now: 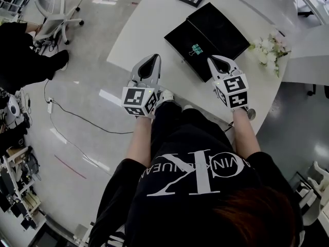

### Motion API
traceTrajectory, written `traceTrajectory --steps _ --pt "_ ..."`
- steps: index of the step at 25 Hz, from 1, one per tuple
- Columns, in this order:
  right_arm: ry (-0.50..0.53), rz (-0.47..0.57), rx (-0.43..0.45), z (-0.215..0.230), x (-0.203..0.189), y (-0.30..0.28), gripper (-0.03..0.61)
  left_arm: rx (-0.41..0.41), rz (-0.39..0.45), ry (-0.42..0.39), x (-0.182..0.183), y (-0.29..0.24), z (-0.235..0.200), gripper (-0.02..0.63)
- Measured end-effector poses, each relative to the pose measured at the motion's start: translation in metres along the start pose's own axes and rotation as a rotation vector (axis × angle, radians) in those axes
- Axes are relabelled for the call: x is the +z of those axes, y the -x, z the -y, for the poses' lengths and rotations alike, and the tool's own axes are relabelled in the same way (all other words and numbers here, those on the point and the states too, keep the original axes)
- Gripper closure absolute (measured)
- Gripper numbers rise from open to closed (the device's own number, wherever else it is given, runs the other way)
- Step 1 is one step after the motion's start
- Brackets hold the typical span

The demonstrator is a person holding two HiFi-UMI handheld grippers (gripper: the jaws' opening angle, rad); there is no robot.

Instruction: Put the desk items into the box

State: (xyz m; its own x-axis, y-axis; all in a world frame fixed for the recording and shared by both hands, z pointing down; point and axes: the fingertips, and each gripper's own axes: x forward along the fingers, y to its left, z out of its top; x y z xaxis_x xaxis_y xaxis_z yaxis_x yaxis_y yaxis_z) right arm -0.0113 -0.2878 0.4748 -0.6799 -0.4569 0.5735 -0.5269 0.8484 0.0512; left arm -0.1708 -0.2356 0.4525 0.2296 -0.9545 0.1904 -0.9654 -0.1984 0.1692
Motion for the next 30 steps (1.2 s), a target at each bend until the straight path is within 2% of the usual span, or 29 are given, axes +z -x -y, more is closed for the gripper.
traceTrajectory --steps 8,30 --pt "-0.040 0.067 -0.025 0.010 0.006 0.019 0.561 0.000 0.015 -0.013 0.005 0.003 0.009 0.600" --pt "-0.060 0.174 -0.054 0.026 0.021 0.048 0.561 0.016 0.057 -0.032 0.024 0.006 0.019 0.600"
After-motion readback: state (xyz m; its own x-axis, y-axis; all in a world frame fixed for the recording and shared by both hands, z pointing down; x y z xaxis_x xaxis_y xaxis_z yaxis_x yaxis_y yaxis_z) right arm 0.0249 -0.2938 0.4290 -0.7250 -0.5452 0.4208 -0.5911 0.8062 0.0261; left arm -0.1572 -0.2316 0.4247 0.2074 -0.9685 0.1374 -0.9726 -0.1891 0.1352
